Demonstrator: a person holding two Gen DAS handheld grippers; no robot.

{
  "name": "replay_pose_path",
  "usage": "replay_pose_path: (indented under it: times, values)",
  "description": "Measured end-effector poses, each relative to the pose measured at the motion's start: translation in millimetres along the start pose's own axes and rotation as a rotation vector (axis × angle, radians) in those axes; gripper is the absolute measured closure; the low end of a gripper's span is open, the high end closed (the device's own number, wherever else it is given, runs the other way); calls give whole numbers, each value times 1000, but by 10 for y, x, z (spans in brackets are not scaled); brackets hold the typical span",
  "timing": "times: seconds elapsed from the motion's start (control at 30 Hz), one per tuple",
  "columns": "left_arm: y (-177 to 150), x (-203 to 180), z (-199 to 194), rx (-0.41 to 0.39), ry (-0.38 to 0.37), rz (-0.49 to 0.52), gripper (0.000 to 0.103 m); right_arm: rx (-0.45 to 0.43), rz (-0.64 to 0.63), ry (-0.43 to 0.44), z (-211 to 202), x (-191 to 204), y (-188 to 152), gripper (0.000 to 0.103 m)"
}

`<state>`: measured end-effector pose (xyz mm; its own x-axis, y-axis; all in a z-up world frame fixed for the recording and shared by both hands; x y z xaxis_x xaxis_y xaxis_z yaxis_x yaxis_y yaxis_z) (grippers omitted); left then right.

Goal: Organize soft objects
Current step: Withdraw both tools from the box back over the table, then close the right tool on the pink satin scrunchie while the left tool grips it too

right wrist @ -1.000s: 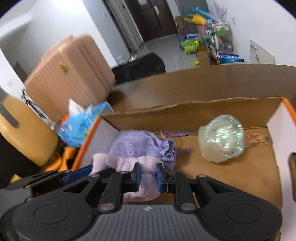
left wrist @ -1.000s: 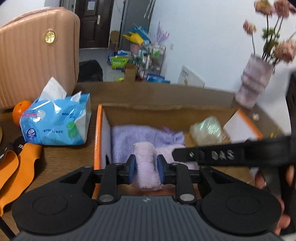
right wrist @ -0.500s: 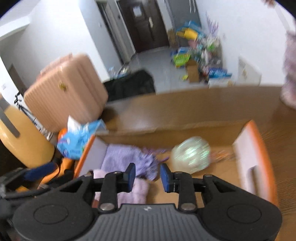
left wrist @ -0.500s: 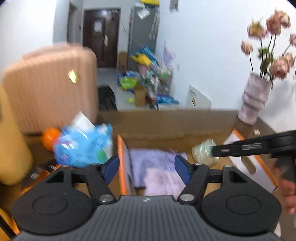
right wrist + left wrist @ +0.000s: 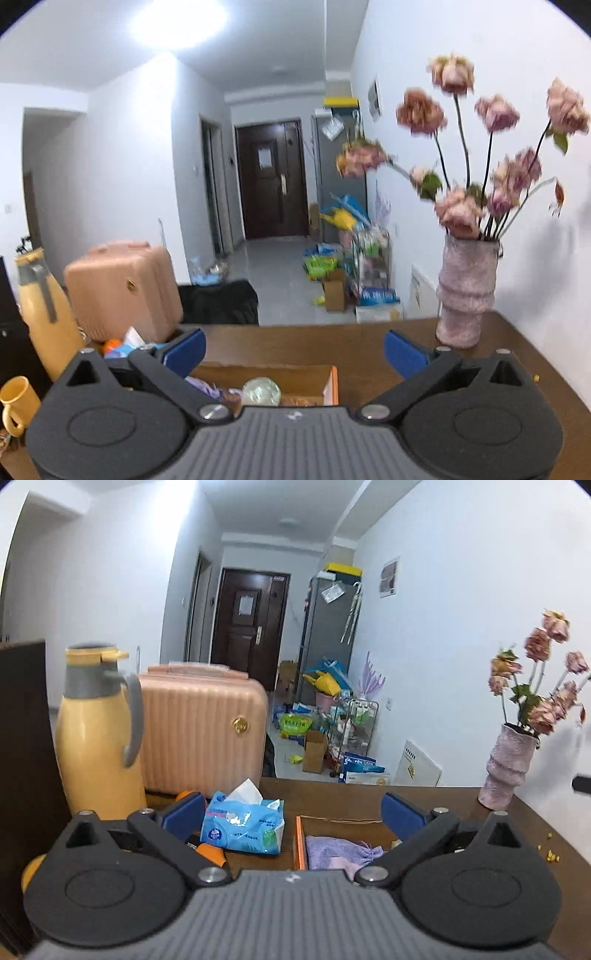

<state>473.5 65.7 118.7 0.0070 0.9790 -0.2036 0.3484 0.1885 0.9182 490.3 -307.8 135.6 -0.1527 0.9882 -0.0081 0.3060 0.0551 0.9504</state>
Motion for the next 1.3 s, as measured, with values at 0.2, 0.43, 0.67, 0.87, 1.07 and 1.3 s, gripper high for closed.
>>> replay_pose_path:
  times: [0.2, 0.43, 0.67, 0.87, 1.07, 1.3]
  values:
    - [-87, -72, -375, -57, -12, -17, 0, -56, -48, -25, -315, 109, -38, 0]
    - [-579, -20, -935, -79, -9, -38, 0, -72, -62, -45, -867, 185, -614, 0]
    - [-1141, -115, -1692, -188, -15, 91, 0, -119, -87, -38, -1654, 322, -1222, 0]
    - [-1701, -33, -2355, -209, -36, 108, 0, -121, -132, -6, -2375, 564, -1793, 0]
    - [-2140, 78, -2676, -145, -44, 65, 0, -109, -167, 1, -2883, 785, -2290, 0]
    - [-2176, -38, -2665, -143, -51, 100, 0, -87, -176, -46, -2841, 808, -2370, 0]
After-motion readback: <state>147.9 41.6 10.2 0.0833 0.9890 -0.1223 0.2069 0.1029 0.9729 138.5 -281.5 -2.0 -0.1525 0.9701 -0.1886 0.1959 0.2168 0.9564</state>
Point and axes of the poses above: each gripper's, at about its wrist camera, not at the fingertips, and z roughly the way its jaws point, x to its left, y to its top, the point moved 10 cm from there along z, roughly the way its jaws point, and after that the axes turned 6 degrees about -z, right-handed, at the moved point
